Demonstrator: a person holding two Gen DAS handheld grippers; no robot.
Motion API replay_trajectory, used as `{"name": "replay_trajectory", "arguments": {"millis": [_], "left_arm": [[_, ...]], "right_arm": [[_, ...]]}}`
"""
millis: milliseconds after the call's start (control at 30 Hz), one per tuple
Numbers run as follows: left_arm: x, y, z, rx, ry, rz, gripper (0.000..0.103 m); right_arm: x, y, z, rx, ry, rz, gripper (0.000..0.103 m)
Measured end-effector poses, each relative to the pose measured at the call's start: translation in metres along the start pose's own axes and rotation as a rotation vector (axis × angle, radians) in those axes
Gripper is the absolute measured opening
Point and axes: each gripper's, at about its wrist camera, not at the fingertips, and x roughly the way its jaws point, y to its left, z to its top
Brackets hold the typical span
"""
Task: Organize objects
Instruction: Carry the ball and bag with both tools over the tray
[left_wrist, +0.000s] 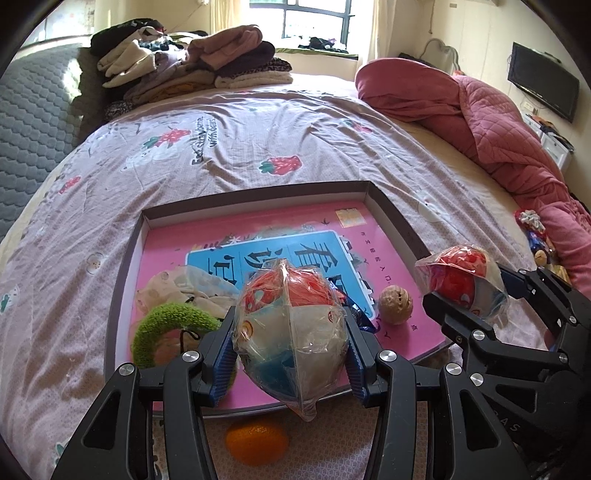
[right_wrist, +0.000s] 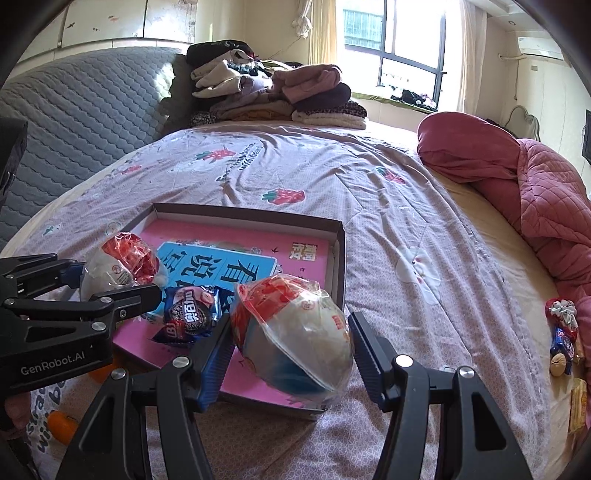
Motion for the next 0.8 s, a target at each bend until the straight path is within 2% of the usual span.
{"name": "replay_trajectory", "arguments": {"millis": [800], "left_arm": [[0.029, -0.002, -0.001, 0.015, 0.031, 0.017, 0.052]], "right_arm": [[0.023, -0.002, -0.009, 0.016, 0.020, 0.004, 0.062]]}}
